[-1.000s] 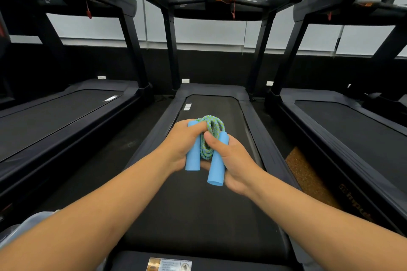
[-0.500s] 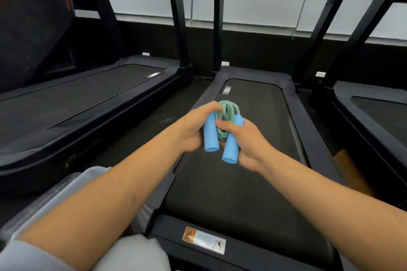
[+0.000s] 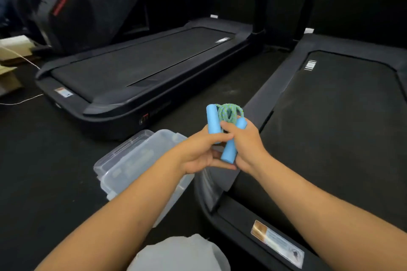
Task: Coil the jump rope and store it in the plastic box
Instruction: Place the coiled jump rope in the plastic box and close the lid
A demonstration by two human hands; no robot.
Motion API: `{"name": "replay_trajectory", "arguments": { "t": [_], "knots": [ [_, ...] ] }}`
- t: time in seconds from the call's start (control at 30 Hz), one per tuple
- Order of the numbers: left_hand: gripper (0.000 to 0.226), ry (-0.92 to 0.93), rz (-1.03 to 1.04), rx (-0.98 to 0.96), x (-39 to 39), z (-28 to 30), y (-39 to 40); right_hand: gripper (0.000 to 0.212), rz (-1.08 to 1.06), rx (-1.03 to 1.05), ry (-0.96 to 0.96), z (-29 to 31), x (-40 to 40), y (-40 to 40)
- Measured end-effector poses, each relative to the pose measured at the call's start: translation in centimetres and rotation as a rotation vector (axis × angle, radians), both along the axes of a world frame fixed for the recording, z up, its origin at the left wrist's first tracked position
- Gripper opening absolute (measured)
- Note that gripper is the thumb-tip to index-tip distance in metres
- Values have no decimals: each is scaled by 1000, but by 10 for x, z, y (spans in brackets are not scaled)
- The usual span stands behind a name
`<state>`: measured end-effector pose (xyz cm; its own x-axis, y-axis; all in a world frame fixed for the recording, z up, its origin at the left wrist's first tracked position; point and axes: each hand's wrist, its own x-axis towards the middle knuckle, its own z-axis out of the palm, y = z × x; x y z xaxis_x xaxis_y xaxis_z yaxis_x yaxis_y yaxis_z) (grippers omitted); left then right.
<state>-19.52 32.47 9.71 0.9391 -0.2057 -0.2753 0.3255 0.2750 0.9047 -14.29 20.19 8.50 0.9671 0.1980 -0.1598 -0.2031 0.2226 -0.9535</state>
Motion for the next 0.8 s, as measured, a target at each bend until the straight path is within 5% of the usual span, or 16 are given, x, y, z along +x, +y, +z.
{"name": "replay_trajectory", "arguments": {
  "t": [0.47, 0.8],
  "knots": [
    [44, 307, 328, 58, -7, -127, 174, 29, 161, -310, 138, -135, 13, 188],
    [35, 464, 231, 162, 7, -199, 205, 26, 327, -316, 535, -194, 20, 206]
  ]
}}
